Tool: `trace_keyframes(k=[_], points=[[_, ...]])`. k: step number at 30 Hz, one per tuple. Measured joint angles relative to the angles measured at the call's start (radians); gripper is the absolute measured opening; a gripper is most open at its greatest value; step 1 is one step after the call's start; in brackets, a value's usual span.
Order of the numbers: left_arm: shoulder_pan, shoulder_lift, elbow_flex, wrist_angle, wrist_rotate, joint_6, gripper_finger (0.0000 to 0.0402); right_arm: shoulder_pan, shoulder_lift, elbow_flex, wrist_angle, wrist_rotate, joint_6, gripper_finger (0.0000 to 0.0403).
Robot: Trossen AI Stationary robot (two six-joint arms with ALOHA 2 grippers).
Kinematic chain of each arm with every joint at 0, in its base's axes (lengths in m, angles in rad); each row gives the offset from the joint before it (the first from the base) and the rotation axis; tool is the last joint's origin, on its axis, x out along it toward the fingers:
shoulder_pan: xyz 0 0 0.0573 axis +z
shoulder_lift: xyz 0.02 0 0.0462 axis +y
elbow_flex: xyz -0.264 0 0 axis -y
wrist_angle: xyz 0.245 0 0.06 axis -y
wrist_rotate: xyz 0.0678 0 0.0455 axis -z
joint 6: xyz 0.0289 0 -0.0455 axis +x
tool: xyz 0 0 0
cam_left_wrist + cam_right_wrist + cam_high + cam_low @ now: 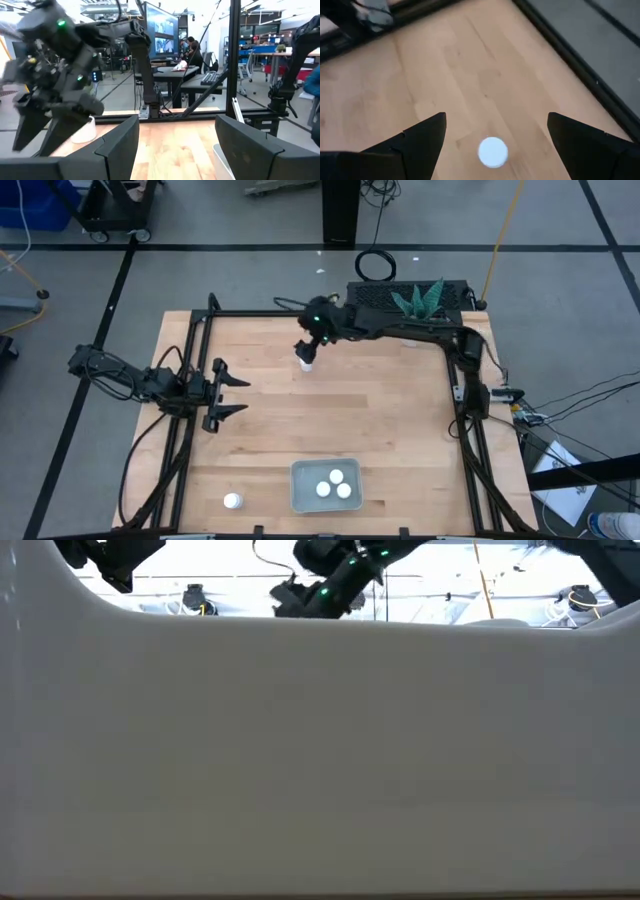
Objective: Pick and place pill bottles into a basket
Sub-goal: Put the white pill bottle into the gray bin
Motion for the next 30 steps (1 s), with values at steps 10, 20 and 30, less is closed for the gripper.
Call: trace_keyframes(k=[10, 20, 30], points=[[0.000, 0.000, 0.000, -0.009, 0.001, -0.005, 0.0269, 0.009, 0.130, 0.064, -0.094, -0.035, -0.099, 0.0342], [0.000, 0.000, 0.000, -0.012, 0.001, 0.000, 0.0269, 0.021, 0.153, 0.050, -0.060, -0.068, -0.086, 0.0340], [0.000, 0.000, 0.000, -0.006, 0.001, 0.000, 0.0269, 0.033, 0.157, -0.020, -0.046, 0.008, -0.105, 0.0340]])
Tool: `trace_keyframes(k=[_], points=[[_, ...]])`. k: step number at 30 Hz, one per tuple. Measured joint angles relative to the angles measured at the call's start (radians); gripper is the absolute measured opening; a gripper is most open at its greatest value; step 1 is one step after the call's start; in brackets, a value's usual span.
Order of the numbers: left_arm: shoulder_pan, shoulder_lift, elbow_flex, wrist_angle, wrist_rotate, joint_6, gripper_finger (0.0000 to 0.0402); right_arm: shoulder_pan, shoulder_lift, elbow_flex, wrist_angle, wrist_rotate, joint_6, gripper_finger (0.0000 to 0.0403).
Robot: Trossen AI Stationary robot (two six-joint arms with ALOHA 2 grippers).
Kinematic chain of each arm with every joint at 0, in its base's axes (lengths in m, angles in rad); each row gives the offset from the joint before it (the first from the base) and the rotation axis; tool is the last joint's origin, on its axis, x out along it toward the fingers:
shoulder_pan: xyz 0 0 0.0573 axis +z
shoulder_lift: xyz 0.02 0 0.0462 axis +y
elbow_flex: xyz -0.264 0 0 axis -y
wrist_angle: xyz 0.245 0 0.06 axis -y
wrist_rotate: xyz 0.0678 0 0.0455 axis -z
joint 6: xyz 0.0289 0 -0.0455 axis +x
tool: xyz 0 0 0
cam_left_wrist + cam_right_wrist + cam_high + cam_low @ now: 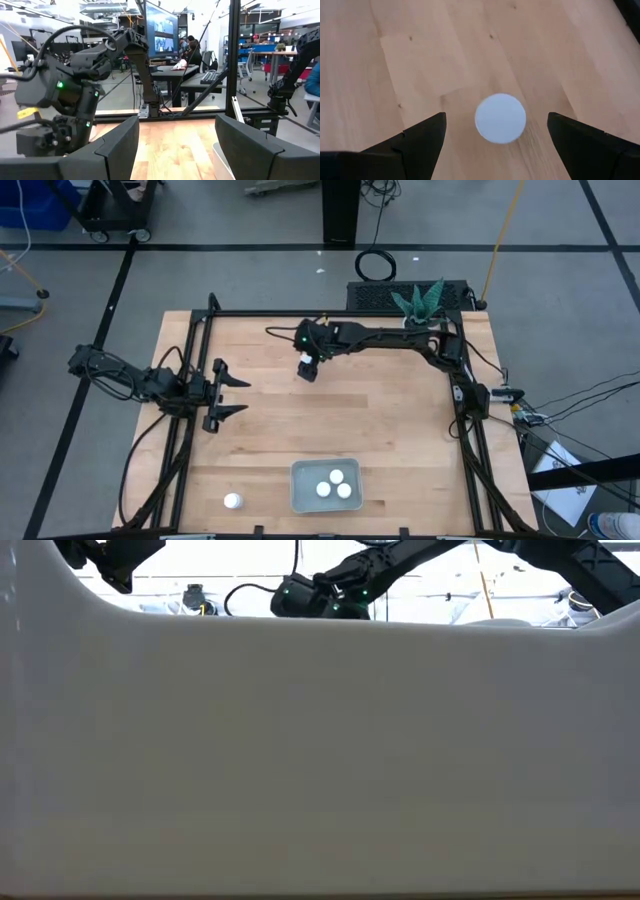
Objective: Pick and place pill bottles into a basket
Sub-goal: Put the white pill bottle into the gray bin
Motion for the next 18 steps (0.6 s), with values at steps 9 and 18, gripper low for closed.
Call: trace_keyframes(k=[9, 18], points=[[0.000, 0.000, 0.000, 0.001, 0.000, 0.000, 0.0269, -0.011, 0.000, -0.047, 0.072, -0.012, 0.006, 0.0341], [0.000, 0.000, 0.000, 0.002, -0.001, 0.000, 0.0269, -0.021, 0.003, -0.071, 0.111, -0.032, 0.016, 0.0331]])
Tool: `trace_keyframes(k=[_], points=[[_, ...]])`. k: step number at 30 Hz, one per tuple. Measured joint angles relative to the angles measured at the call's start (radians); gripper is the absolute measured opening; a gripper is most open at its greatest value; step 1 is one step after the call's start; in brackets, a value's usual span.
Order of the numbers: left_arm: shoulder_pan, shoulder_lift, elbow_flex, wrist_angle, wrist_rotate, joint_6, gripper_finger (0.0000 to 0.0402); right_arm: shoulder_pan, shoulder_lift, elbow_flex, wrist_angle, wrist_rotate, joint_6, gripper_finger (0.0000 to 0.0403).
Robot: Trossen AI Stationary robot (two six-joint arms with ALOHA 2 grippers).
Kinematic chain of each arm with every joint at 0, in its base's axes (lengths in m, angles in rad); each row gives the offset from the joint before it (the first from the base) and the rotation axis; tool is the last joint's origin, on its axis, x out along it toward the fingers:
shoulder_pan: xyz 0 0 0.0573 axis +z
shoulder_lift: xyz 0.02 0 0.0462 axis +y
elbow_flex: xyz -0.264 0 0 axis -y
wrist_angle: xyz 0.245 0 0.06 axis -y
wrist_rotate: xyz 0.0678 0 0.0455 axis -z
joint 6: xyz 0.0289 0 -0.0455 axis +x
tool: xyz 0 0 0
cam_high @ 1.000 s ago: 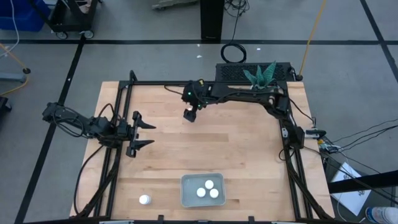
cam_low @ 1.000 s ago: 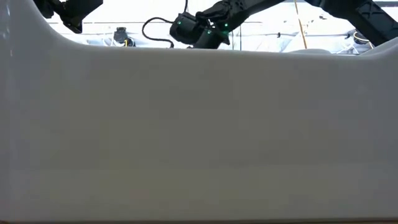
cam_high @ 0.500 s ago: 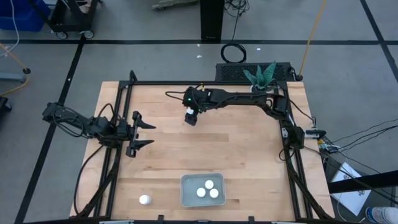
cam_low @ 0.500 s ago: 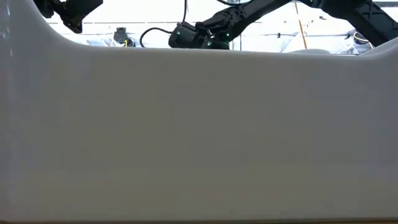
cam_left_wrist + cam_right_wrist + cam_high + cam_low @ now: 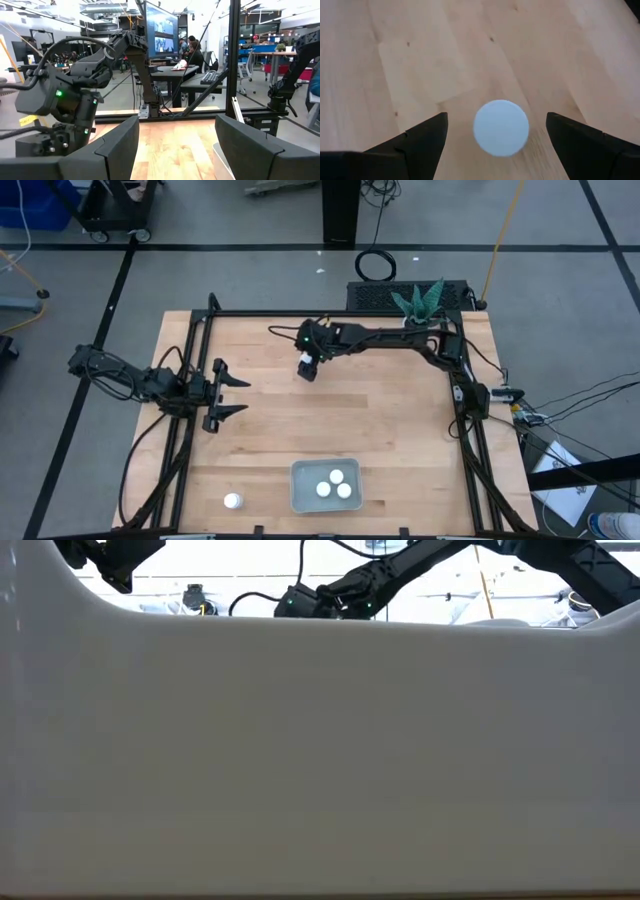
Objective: Pick and place pill bottles into a basket
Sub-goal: Put the white pill bottle into the gray bin
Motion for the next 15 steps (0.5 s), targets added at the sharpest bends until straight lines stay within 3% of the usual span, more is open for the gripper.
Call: trace_keyframes(k=[15], points=[[0.000, 0.000, 0.000, 0.000, 0.000, 0.001, 0.0269, -0.005, 0.011, 0.000, 0.016, -0.024, 0.010, 0.0313]])
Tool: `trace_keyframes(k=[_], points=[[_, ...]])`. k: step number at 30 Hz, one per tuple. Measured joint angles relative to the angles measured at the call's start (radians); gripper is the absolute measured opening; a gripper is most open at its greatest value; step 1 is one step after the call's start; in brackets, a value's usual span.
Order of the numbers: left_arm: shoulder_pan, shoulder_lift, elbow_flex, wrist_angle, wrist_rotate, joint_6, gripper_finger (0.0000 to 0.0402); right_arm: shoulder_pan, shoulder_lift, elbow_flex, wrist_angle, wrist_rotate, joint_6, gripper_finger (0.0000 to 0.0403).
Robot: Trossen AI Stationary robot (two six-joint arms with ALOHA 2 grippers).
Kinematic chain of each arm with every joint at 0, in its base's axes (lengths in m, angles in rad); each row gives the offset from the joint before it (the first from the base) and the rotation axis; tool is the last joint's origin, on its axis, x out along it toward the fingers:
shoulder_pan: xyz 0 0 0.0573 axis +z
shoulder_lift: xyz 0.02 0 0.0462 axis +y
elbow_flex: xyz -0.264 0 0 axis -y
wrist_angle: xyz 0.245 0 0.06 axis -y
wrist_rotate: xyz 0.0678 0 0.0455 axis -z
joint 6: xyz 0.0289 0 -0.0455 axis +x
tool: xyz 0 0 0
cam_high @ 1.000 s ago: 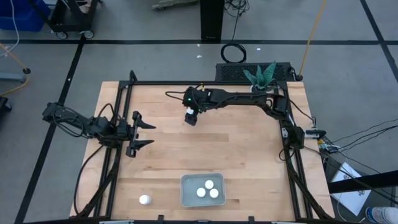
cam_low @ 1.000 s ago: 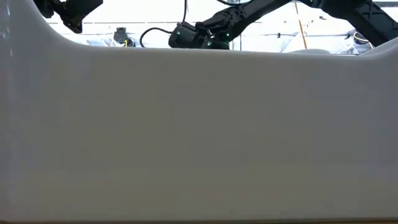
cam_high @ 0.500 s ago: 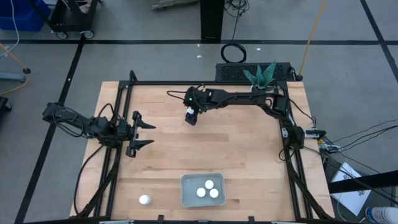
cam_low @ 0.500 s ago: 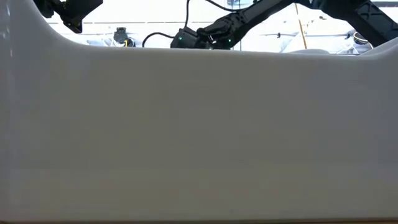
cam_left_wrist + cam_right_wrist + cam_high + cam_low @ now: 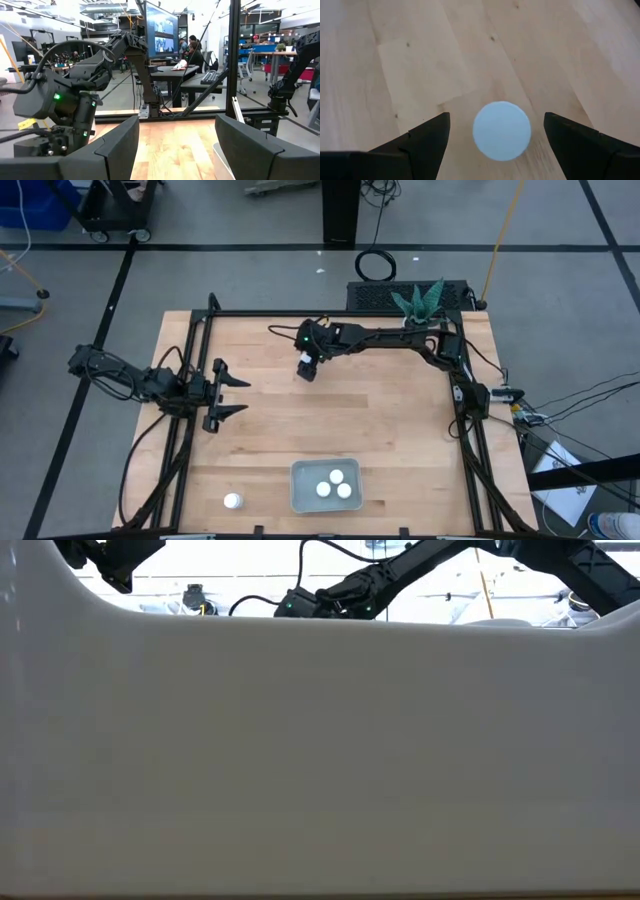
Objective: Pick and place pill bottles into a basket
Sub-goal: Put the white pill bottle into the gray bin
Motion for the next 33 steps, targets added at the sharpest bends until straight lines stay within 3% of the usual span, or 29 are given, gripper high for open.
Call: trace_keyframes(k=[9, 17, 33], points=[[0.000, 0.000, 0.000, 0.000, 0.000, 0.000, 0.0269, -0.002, 0.000, 0.000, 0.000, 0.000, 0.000, 0.0310], [0.000, 0.000, 0.000, 0.000, 0.000, 0.000, 0.0269, -0.005, 0.000, 0.000, 0.001, -0.003, 0.004, 0.0268], [0.000, 0.000, 0.000, 0.000, 0.000, 0.000, 0.0269, -0.022, 0.000, 0.000, -0.021, -0.051, 0.019, 0.0225]])
